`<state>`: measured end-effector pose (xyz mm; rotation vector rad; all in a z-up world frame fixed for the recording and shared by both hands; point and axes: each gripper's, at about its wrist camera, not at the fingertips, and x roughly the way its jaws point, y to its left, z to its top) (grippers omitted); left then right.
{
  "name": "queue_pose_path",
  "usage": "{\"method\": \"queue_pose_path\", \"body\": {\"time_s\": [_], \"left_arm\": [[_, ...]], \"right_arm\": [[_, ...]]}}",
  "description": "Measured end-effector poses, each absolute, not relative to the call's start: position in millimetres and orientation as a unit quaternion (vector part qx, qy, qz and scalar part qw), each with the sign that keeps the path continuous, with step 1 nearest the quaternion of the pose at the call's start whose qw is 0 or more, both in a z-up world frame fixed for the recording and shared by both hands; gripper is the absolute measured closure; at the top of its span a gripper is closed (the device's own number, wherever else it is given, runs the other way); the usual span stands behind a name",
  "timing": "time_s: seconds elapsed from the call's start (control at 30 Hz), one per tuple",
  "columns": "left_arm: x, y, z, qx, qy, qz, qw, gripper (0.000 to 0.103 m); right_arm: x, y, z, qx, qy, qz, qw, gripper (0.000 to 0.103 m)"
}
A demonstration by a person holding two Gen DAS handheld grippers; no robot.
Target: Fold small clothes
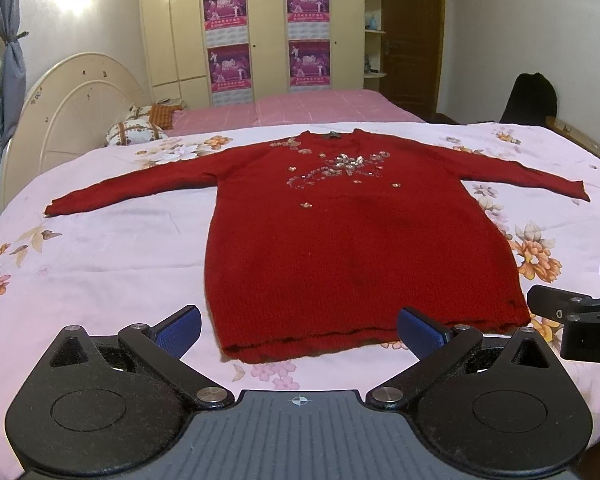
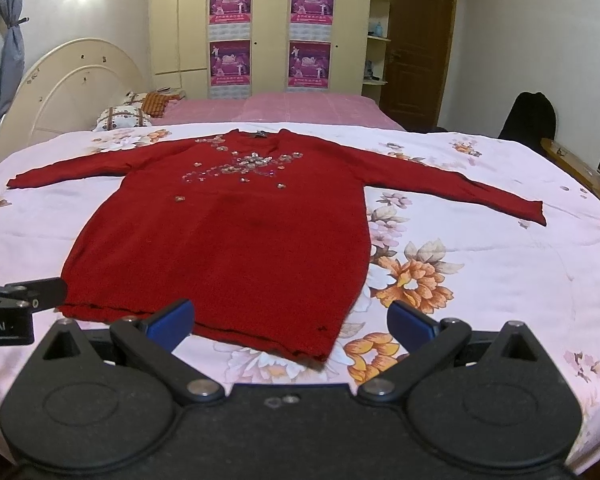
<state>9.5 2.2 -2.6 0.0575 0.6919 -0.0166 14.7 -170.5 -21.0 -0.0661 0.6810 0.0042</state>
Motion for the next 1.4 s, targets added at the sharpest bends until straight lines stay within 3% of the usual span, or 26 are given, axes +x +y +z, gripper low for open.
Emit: {"method": "queue_pose_path", "body": {"time_s": [1.4], "left_arm": [[13.9,10.3,-6.2,0.025,0.343,-0.008,0.939,0.0]], "right_arm": [[19.8,-160.9,-21.2,-0.036,0.337,0.009,0.941,0.001]]}}
